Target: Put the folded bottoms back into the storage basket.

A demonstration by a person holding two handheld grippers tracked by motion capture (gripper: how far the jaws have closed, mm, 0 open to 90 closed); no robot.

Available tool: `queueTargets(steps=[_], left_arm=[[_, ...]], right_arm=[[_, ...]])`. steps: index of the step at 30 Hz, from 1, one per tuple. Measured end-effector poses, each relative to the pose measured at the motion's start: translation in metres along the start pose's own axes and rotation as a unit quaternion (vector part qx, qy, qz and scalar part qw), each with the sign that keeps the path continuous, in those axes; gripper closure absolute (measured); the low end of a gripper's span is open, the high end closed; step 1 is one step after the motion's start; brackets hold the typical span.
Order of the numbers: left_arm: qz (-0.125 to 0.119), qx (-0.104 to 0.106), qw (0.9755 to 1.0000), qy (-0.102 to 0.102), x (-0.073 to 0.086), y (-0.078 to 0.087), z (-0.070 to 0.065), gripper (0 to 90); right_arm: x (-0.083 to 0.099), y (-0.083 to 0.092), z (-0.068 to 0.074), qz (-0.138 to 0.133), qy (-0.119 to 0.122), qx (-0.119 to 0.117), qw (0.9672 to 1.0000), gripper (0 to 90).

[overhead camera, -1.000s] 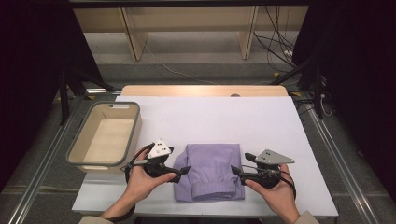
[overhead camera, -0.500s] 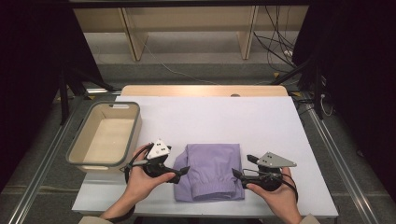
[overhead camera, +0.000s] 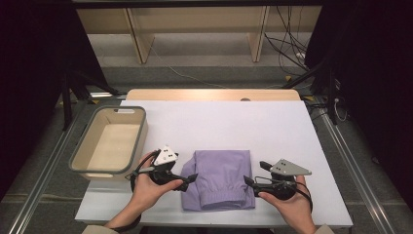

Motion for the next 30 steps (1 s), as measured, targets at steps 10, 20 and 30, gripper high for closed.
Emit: queueTargets(steps=[10, 20, 30], left_arm=[[0.009, -0.003, 0.9999, 0.008, 0.0012, -0.0028, -0.0009, 0.0], [0.010, 0.006, 0.9998, 0.014, -0.0004, -0.0066, -0.0035, 0.9], [0.013, 0.005, 0.9997, 0.020, 0.0003, -0.0059, -0.0022, 1.7]], right_arm=[[-0.0024, -0.0002, -0.0023, -0.008, 0.005, -0.003, 1.0000, 21.3], [-0.0008, 0.0012, -0.0050, -0.008, 0.001, 0.001, 1.0000, 21.6], [-0.0003, 0.0023, -0.0048, -0.006, 0.000, 0.006, 1.0000, 21.8]])
Point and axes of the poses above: each handheld gripper's, and its own axes: y roughly backward along the jaws, x roughly out of its underside, z roughly to its left, the point moved 1 cm from there along -y, roughly forward along the jaws, and after that the axes turned 11 degrees about -x, right-handed, at the moved point
